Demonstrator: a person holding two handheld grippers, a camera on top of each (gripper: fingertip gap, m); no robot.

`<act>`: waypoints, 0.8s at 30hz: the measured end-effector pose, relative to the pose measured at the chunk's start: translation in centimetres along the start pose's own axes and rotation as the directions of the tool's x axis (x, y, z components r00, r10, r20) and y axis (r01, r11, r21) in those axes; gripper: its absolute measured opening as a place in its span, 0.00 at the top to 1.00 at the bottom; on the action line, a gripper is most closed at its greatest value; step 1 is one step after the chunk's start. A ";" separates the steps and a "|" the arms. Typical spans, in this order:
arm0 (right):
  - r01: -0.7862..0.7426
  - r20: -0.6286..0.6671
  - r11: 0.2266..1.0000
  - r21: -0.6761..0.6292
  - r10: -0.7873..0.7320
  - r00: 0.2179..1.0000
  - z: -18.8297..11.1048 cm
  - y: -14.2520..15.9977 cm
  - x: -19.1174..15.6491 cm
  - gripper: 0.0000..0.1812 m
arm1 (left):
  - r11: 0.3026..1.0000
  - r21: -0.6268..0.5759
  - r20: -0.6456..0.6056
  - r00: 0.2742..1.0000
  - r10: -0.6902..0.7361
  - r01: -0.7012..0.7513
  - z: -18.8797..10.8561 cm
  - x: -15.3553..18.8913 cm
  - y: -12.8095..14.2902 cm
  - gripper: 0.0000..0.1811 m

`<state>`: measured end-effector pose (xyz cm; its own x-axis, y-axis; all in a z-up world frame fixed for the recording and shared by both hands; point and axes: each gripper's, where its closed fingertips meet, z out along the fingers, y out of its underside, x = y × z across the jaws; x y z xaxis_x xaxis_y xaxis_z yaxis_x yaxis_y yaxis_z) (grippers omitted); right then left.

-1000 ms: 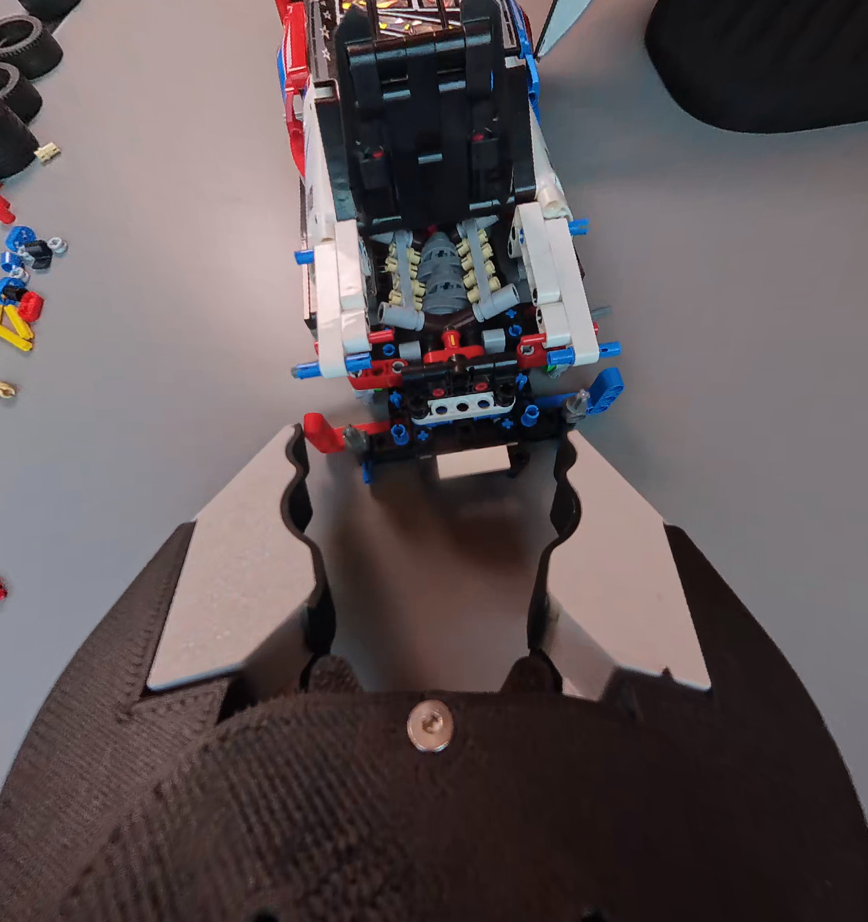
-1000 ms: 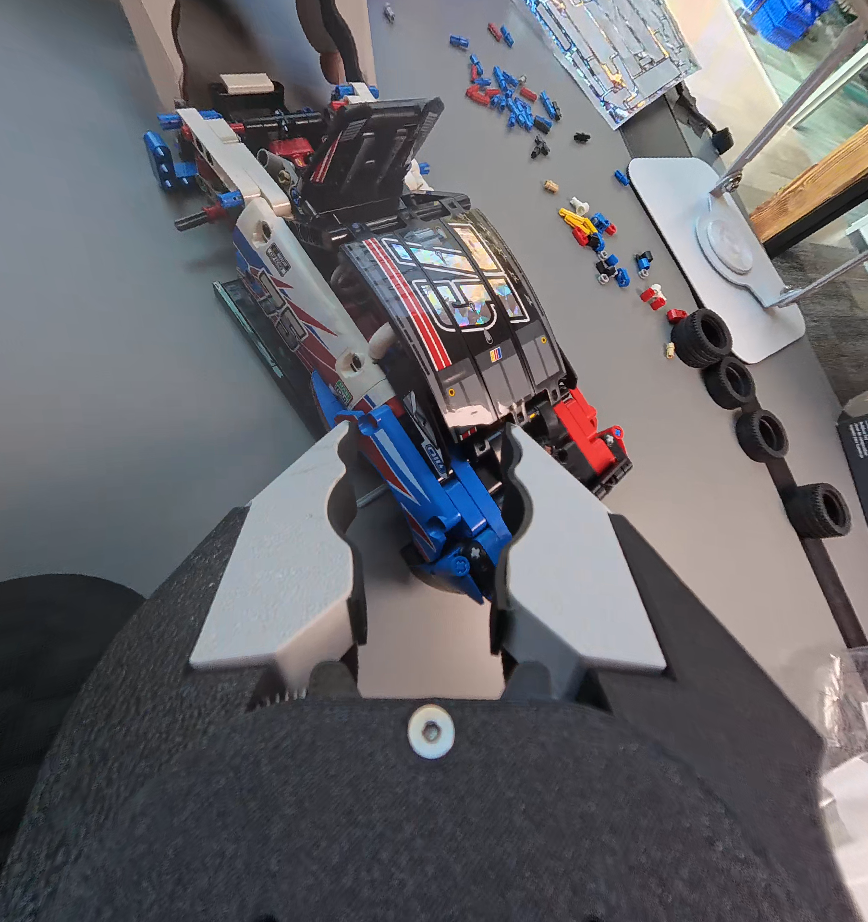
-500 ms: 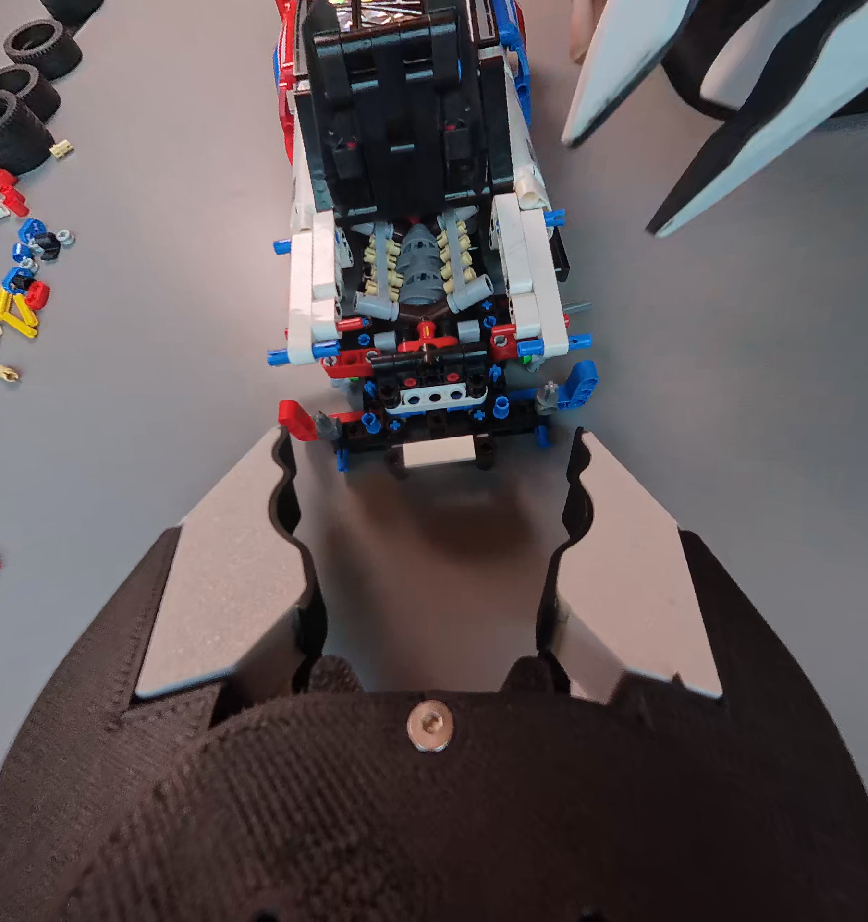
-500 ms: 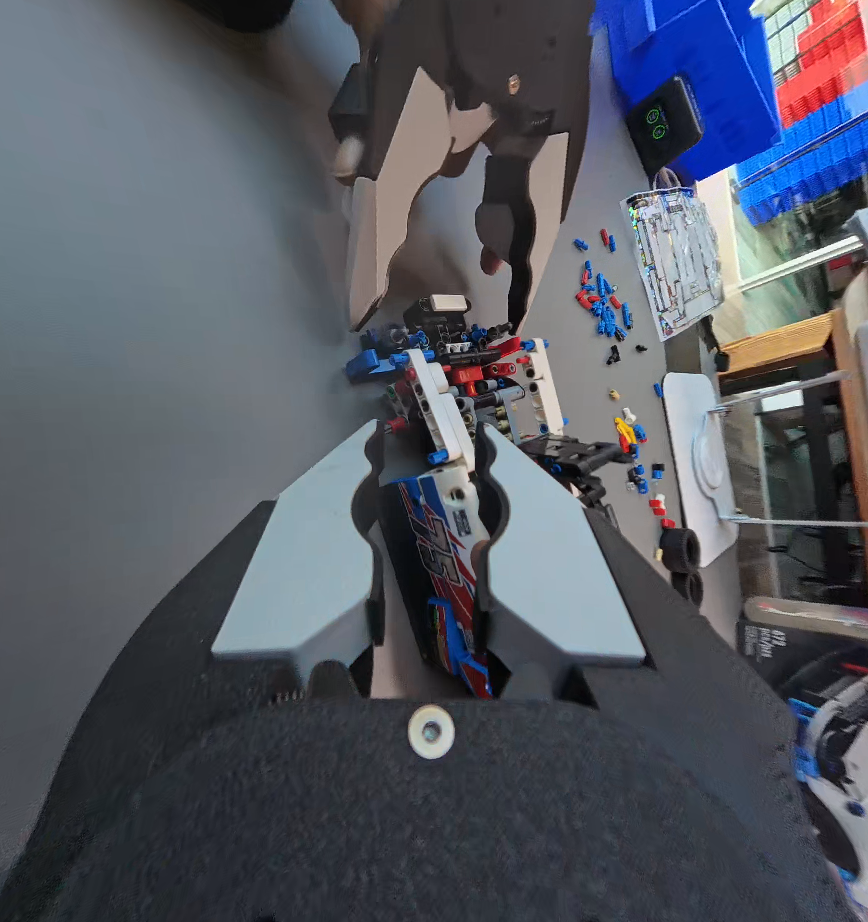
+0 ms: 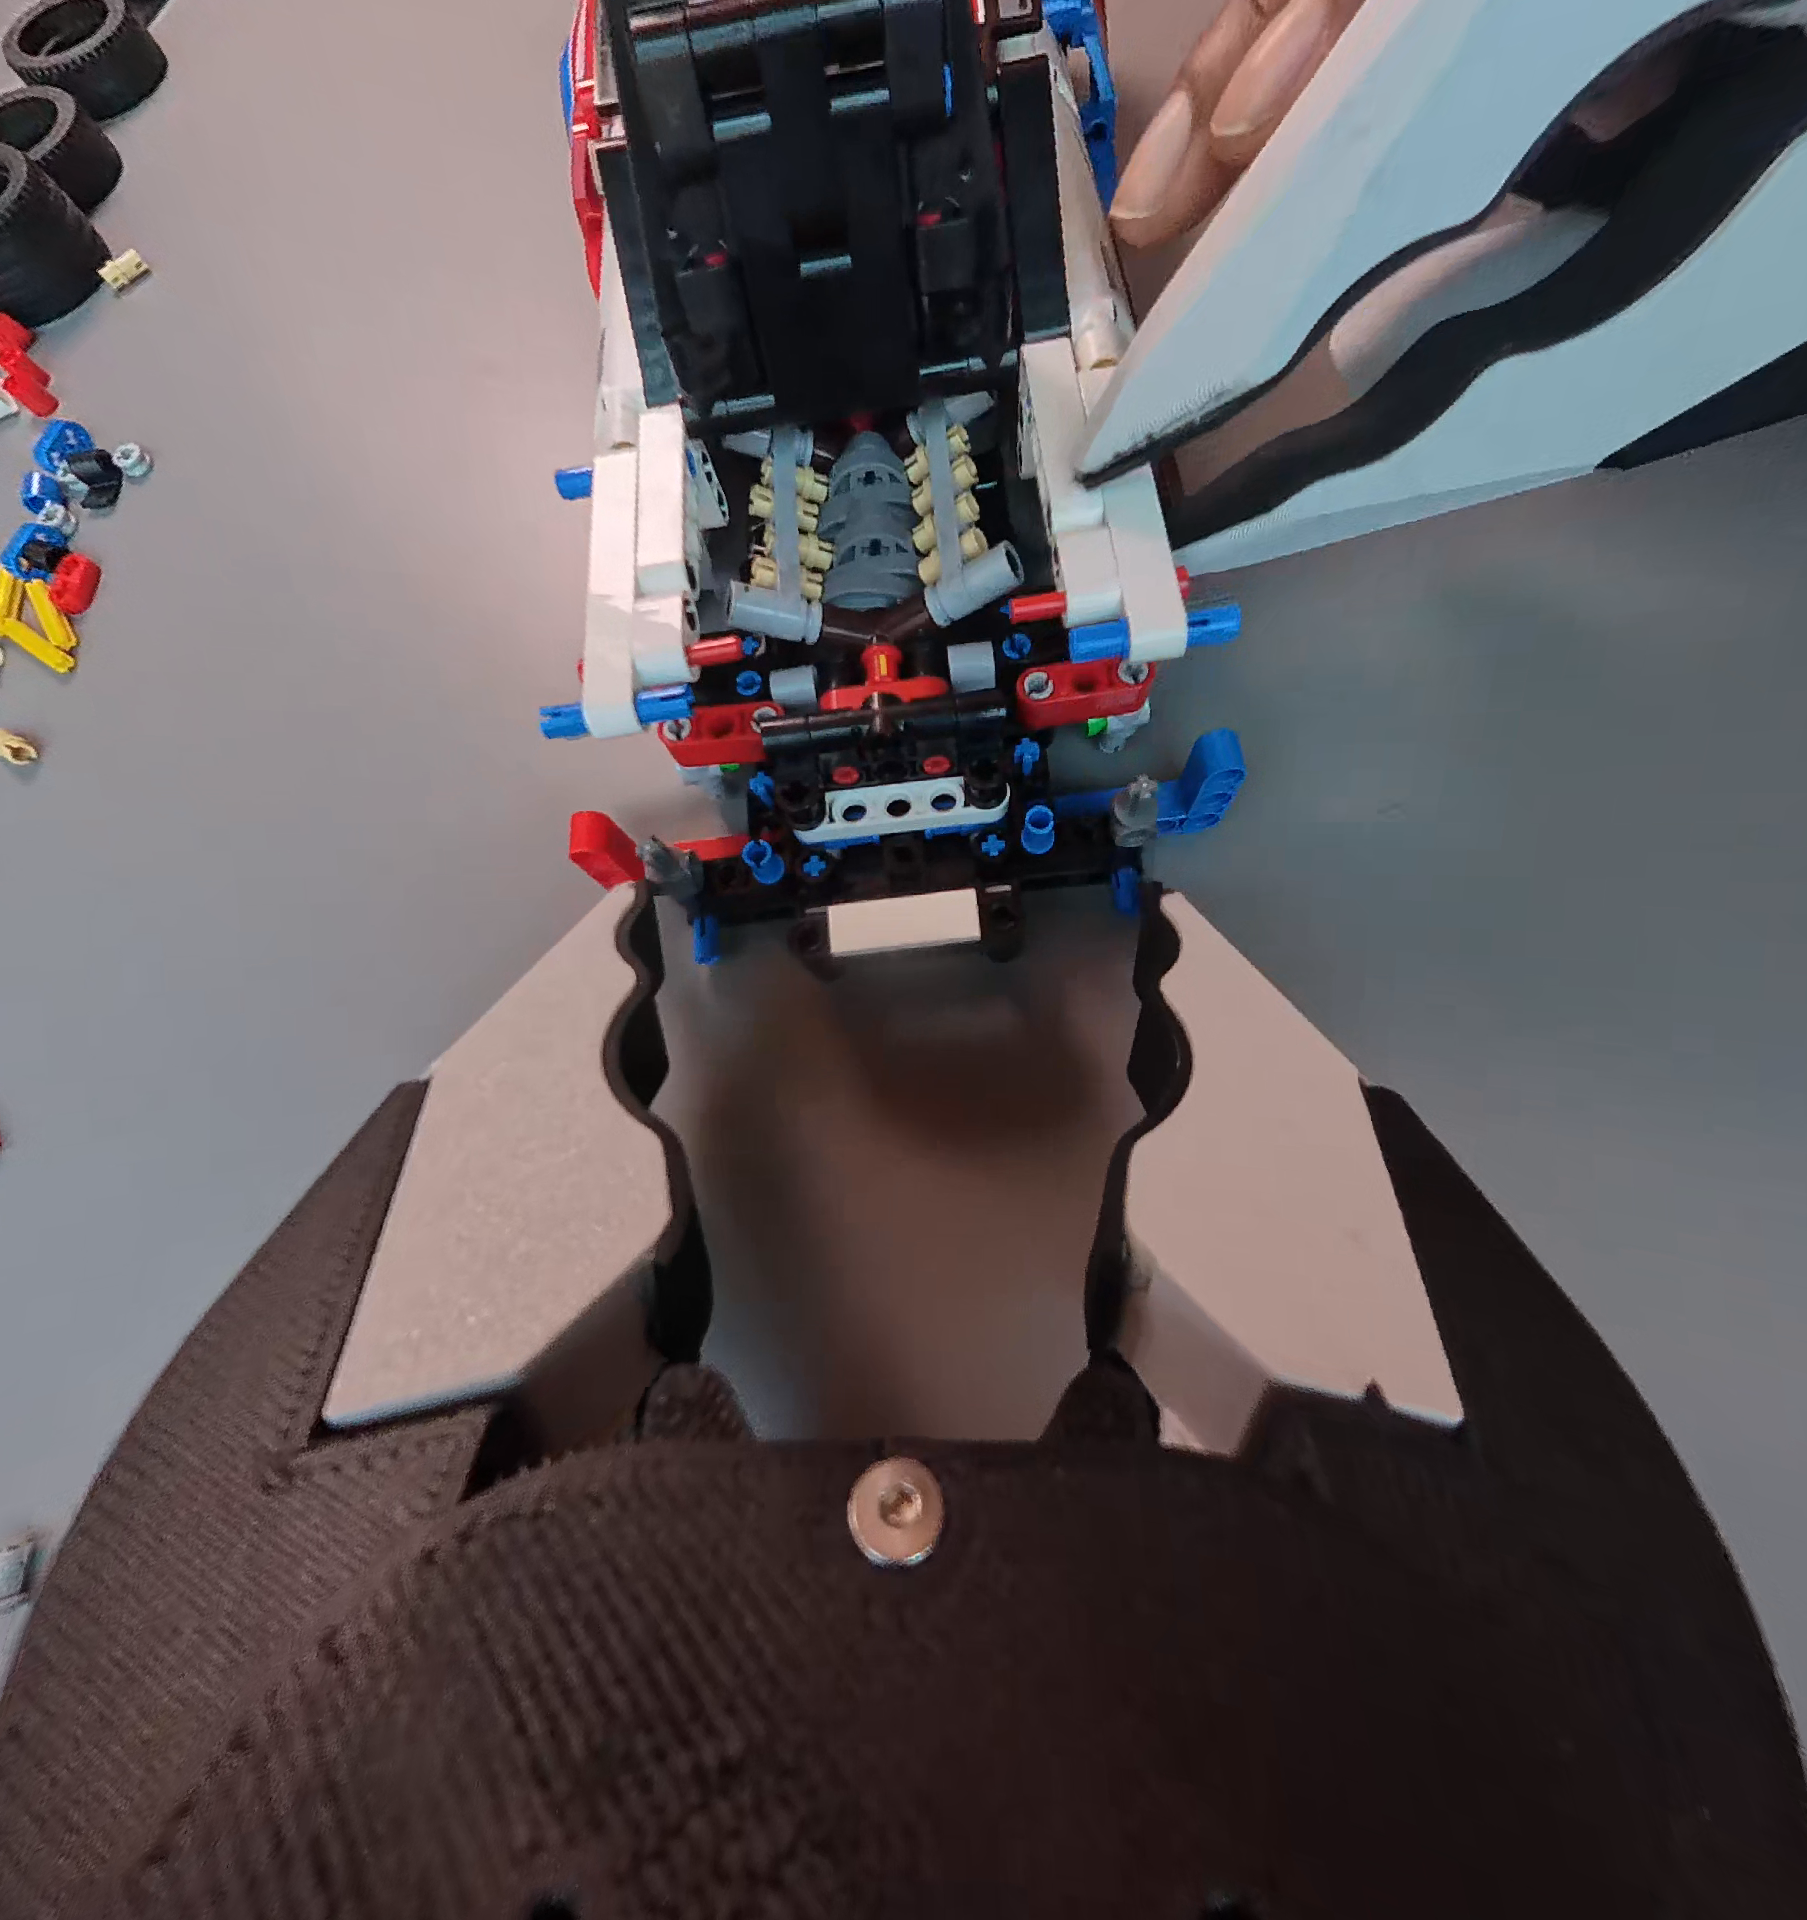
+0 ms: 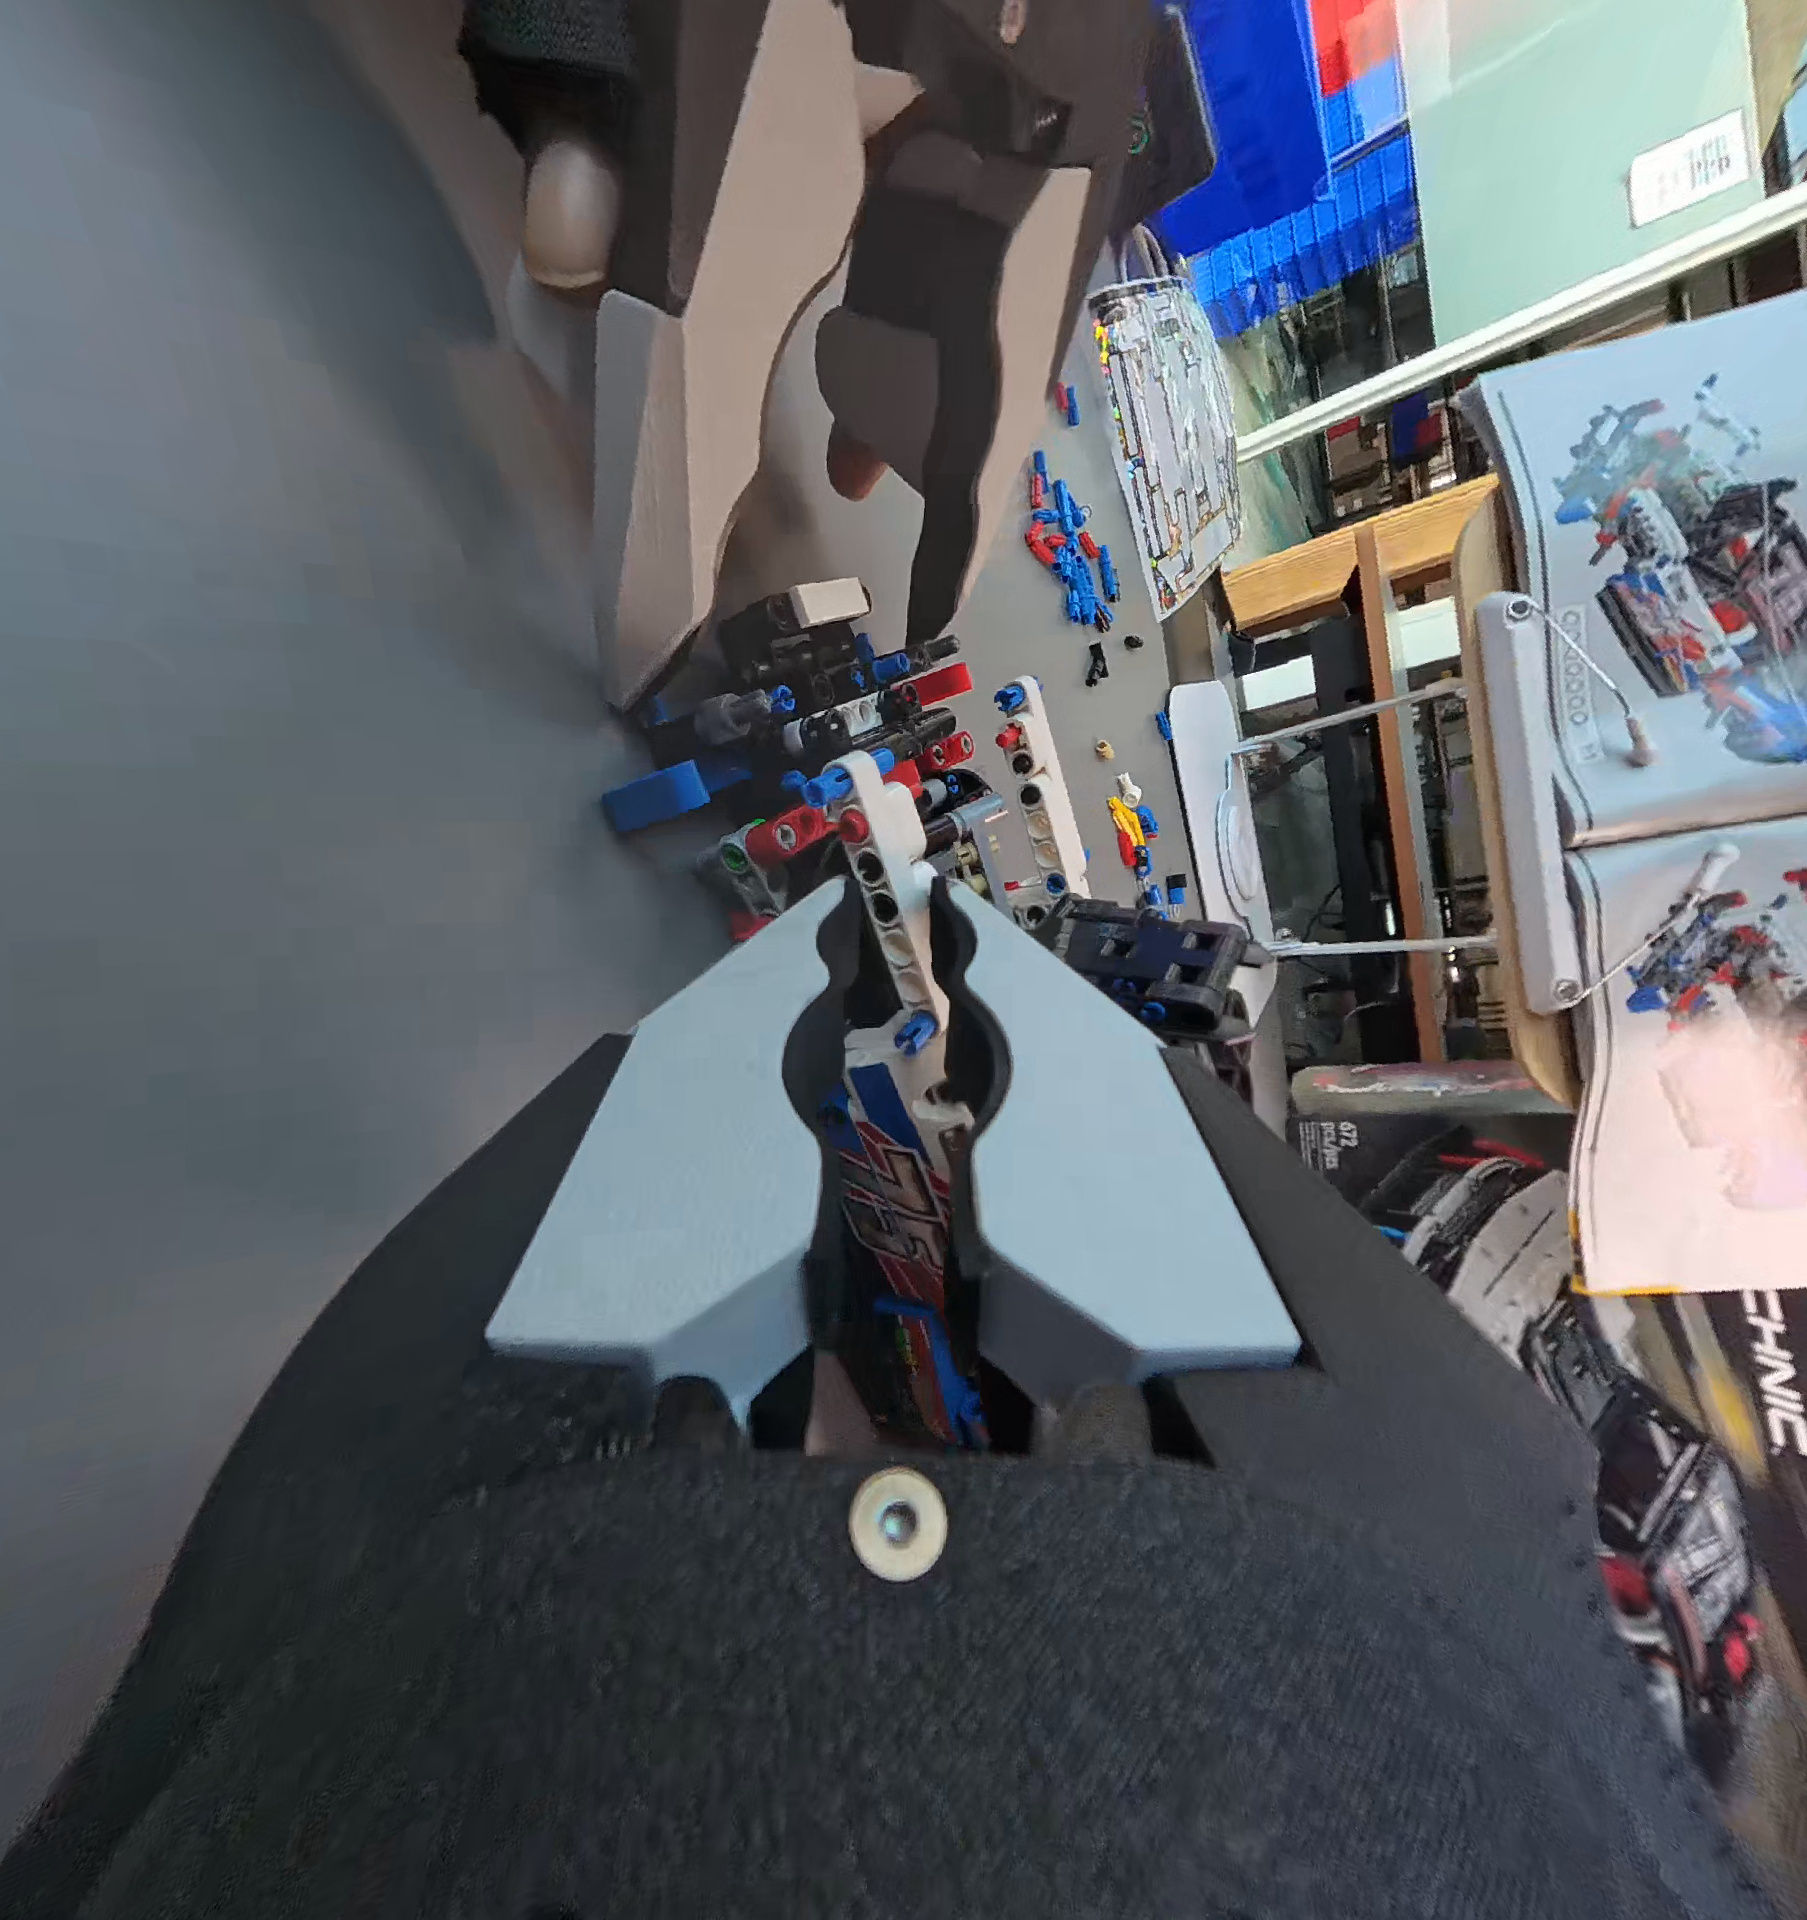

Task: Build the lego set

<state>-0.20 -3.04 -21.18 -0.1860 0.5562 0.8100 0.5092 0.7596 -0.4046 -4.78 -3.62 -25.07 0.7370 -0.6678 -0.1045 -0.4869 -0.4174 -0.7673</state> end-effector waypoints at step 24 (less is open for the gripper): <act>-0.059 -0.005 0.998 0.004 0.059 0.998 -0.4 0.3 -0.2 0.90 | 0.999 0.011 -0.024 0.999 -0.040 0.040 -0.2 0.2 0.0 0.57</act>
<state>0.35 -3.05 -21.29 -0.1514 0.5987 0.7866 0.5158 0.7267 -0.4538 -4.77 -3.88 -24.94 0.7445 -0.6651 -0.0583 -0.4516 -0.4373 -0.7777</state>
